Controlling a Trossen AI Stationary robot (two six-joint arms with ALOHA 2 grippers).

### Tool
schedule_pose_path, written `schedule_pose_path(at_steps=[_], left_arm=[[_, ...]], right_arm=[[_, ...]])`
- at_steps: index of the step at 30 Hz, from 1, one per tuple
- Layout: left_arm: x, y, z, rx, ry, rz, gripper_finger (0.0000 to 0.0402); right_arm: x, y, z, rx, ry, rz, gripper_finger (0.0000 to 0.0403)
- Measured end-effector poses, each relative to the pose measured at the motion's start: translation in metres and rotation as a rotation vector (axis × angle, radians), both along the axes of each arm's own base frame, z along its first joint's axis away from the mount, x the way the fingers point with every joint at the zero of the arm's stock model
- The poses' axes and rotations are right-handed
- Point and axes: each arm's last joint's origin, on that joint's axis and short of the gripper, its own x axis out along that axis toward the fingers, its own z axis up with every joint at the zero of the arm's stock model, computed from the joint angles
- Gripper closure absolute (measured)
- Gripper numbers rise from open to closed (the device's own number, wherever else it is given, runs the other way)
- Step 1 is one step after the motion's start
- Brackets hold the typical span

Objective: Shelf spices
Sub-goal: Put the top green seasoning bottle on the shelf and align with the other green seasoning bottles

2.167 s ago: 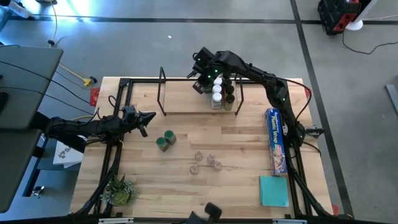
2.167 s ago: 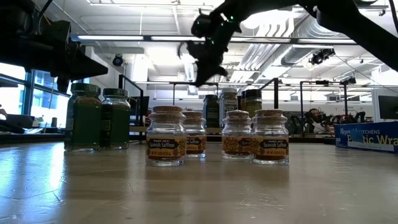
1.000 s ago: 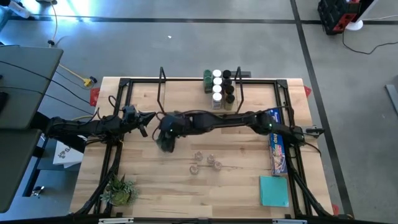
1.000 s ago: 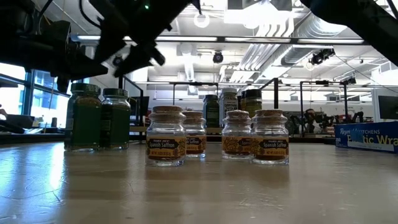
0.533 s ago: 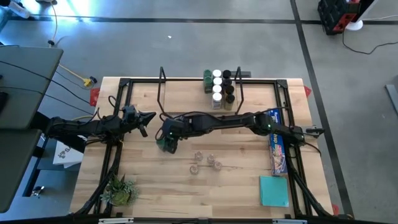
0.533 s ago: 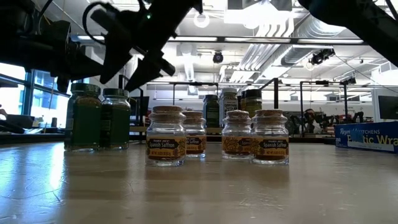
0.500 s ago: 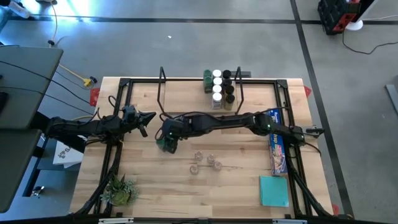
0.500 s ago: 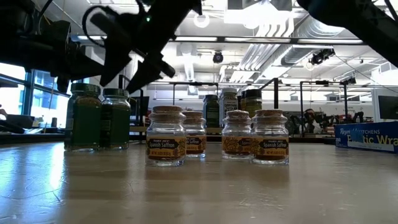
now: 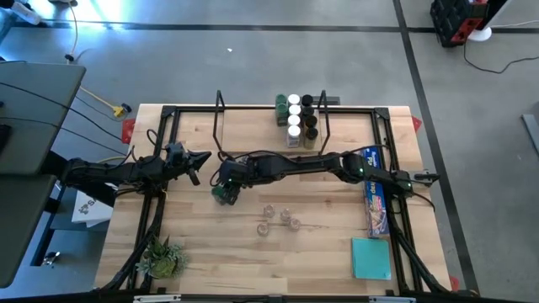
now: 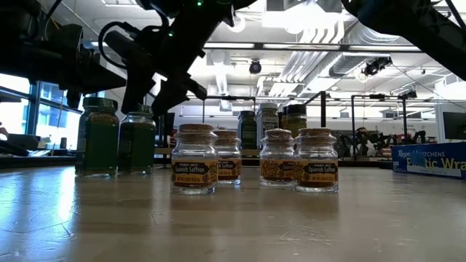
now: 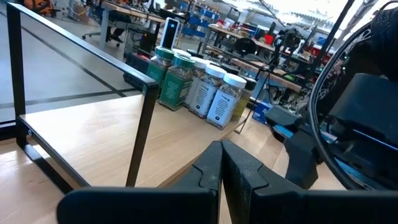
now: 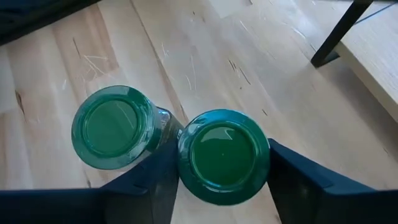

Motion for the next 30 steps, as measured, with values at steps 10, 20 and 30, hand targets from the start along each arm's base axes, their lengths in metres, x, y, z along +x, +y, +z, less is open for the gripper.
schedule_pose_path(at_steps=[10, 20, 30], left_arm=[[0.000, 0.000, 0.000, 0.000, 0.000, 0.000, 0.0396], [0.000, 0.000, 0.000, 0.000, 0.000, 0.000, 0.0396], [0.000, 0.000, 0.000, 0.000, 0.000, -0.001, 0.0396]], right_arm=[[-0.018, -0.028, 0.039, -0.070, 0.039, 0.065, 0.0210], [-0.092, -0.131, 0.116, -0.123, 0.175, 0.349, 0.0210], [-0.117, -0.192, 0.084, -0.098, 0.279, 0.574, 0.0210]])
